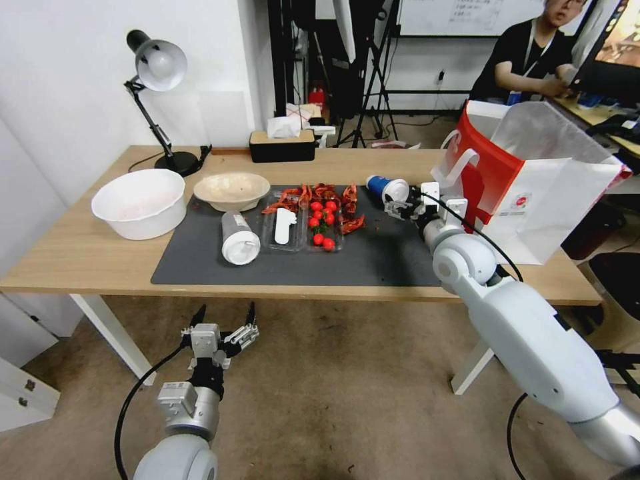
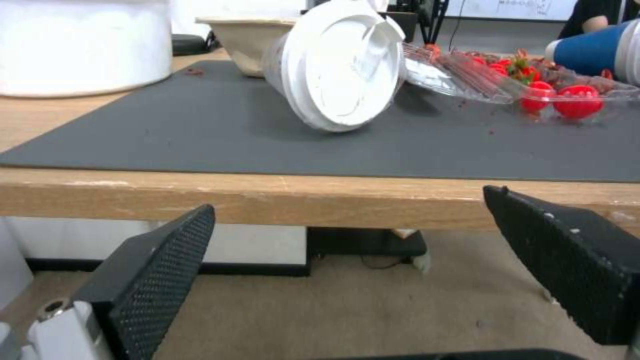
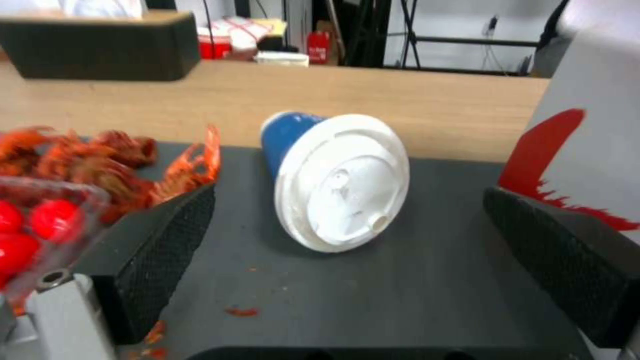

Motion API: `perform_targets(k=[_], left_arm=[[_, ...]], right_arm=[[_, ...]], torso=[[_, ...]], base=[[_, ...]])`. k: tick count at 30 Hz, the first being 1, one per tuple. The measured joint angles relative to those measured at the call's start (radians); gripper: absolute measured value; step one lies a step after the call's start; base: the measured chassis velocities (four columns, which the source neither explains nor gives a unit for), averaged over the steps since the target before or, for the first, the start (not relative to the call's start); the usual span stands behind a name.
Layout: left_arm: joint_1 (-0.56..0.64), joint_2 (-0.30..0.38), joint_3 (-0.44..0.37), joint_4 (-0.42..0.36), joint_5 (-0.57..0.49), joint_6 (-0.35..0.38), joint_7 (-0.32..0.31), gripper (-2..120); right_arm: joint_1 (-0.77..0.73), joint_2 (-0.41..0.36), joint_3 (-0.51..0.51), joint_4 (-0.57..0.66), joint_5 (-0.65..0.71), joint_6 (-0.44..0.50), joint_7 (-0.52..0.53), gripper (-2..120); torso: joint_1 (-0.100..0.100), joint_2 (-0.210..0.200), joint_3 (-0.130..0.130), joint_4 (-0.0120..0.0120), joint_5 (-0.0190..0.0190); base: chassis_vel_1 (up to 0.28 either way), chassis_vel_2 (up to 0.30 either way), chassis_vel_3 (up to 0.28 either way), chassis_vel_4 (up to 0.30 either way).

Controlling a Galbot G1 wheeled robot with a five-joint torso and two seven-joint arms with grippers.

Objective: Pick up the trash from the table and place it into the takeout bag.

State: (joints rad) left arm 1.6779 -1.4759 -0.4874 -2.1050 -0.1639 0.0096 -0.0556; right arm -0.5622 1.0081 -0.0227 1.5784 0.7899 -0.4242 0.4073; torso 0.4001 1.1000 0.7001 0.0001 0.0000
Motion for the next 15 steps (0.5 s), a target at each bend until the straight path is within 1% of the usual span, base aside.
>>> perform_targets(k=[7, 11, 15], left_arm=[[0.001, 0.0, 0.0, -0.001, 0.0, 0.0, 0.0, 100], [0.004, 0.0, -0.003, -0.001, 0.001, 0.0, 0.0, 100], [0.004, 0.001, -0.003, -0.001, 0.001, 0.0, 0.0, 100]], right_arm=[[0.019, 0.003, -0.015, -0.029, 0.0, 0.0, -0.006, 100], [0.046, 0.011, -0.029, -0.074, 0.0, 0.001, -0.018, 100], [0.05, 0.012, -0.031, -0.079, 0.0, 0.001, -0.019, 100]], torso=[[0.0, 0.0, 0.0, -0.0003, 0.0], [0.0, 0.0, 0.0, -0.0001, 0.0], [0.0, 0.0, 0.0, -0.0001, 0.0]], base=[[0.0, 0.0, 0.0, 0.0], [0.0, 0.0, 0.0, 0.0], [0.0, 0.0, 0.0, 0.0]])
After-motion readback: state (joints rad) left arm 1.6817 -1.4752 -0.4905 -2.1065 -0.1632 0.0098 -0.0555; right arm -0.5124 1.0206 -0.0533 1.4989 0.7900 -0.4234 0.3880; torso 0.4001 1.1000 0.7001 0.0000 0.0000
